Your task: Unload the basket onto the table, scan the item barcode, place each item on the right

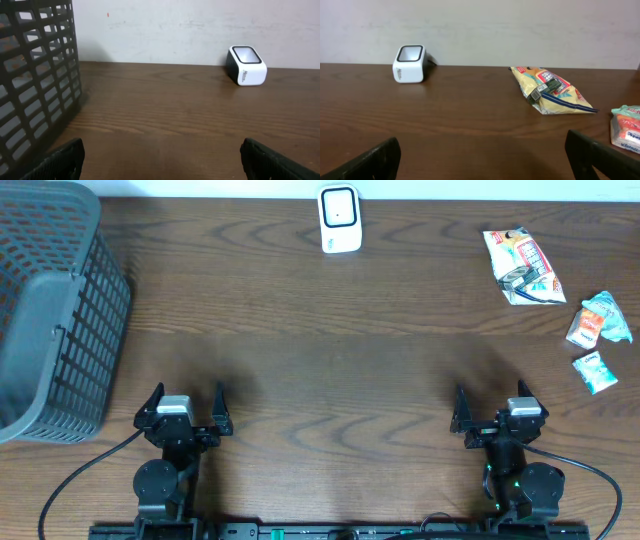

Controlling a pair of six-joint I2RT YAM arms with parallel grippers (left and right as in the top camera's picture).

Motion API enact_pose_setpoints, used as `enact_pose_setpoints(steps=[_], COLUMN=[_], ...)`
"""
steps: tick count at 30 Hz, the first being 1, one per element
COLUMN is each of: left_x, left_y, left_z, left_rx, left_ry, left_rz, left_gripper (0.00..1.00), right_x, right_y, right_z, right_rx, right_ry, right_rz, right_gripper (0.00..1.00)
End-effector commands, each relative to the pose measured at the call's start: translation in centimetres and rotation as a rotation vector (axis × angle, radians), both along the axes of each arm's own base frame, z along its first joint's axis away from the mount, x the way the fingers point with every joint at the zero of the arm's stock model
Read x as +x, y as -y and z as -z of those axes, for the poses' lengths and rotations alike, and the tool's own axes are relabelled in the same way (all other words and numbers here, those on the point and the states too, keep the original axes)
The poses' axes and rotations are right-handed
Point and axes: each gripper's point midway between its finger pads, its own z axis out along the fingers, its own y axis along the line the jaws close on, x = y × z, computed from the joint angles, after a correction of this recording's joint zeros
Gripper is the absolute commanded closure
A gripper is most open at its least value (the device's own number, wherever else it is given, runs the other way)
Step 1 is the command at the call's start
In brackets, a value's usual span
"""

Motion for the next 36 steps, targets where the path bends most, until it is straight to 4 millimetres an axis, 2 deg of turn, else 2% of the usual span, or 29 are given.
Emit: enact_pose_setpoints(steps=[1,36], left_x=[-0.11,-0.10], left_y=[-0.07,0.13], left_z=[1.61,1.48], left_rx=[-0.027,-0.039], left_ry=[-0.049,-0.044], left_rz=[-0.009,0.001], left_gripper=[0.02,0.02], right_x=[-0.01,-0.01], right_y=[0.15,0.15], right_z=[0.06,0.07], right_rx=[-0.012,-0.012], right_ry=[0.001,0.001], right_rz=[0.008,0.008], right_gripper=[0.01,0.01])
